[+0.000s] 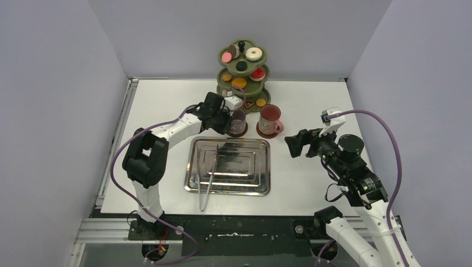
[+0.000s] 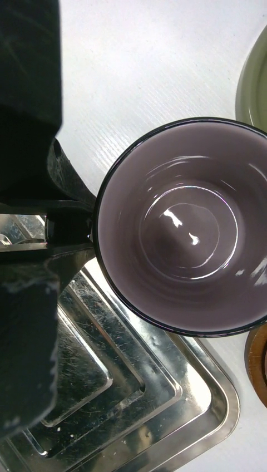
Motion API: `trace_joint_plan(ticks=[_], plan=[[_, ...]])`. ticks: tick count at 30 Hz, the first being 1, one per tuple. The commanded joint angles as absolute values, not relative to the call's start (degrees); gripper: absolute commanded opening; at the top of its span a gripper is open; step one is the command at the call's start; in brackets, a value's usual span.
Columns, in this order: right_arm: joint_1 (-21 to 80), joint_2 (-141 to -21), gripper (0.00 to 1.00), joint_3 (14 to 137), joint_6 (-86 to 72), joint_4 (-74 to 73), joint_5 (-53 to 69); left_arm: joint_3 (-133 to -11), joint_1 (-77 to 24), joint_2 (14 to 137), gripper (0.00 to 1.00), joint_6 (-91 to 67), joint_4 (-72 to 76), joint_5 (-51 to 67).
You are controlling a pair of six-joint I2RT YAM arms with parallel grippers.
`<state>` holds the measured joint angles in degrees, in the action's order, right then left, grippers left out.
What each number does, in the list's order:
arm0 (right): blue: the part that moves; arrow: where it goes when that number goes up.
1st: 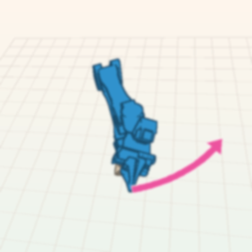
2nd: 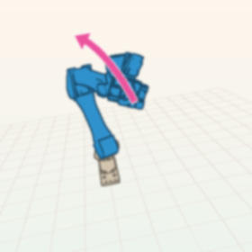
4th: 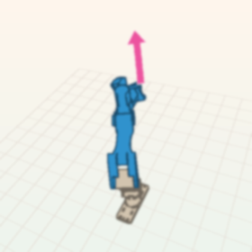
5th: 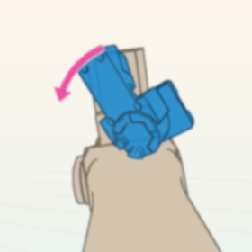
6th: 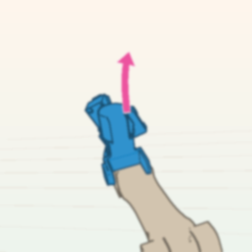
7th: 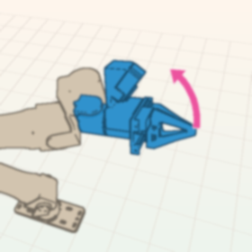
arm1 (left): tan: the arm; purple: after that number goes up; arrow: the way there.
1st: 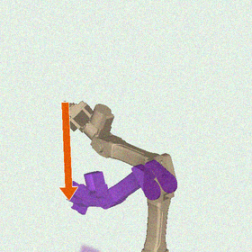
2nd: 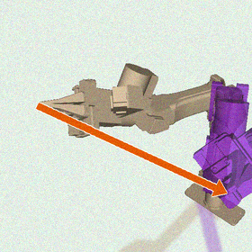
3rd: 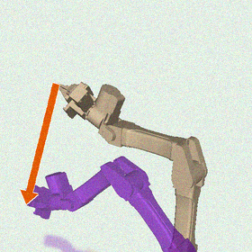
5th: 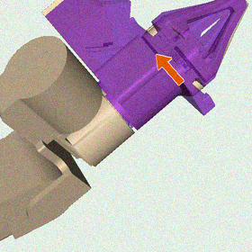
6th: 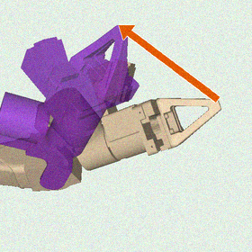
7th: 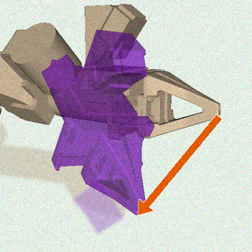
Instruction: Serve the afternoon tea
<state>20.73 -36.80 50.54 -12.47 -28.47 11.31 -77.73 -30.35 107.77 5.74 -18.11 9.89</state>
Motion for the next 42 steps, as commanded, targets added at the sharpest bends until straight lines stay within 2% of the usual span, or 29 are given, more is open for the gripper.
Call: trace_joint_plan(ticks=[1,8,11,14,19,32,42], plan=[[21.04,-36.41,1.00,50.19,-11.88,-27.03,10.20,-82.61,-30.82,108.37,0.00,6.56,-12.18,10.42],[21.09,-36.27,1.00,50.07,-11.63,-27.21,9.95,-82.84,-31.02,109.81,0.01,6.17,-11.72,8.84],[21.09,-36.15,1.00,50.10,-11.45,-27.28,9.80,-82.98,-30.98,110.09,0.06,6.13,-11.43,8.90],[21.05,-36.04,1.00,50.01,-11.34,-27.38,9.58,-83.22,-31.03,110.46,0.15,6.09,-11.51,8.95],[21.09,-36.26,1.00,50.00,-11.34,-27.38,9.49,-83.44,-31.03,110.74,0.21,5.89,-11.47,8.94],[21.07,-35.78,1.00,49.04,-11.34,-26.44,9.49,-84.10,-31.11,111.34,0.22,5.91,-12.12,8.90],[21.09,-35.68,1.00,48.56,-11.88,-26.41,9.67,-81.14,-31.11,107.16,0.22,5.06,-11.45,7.65]])
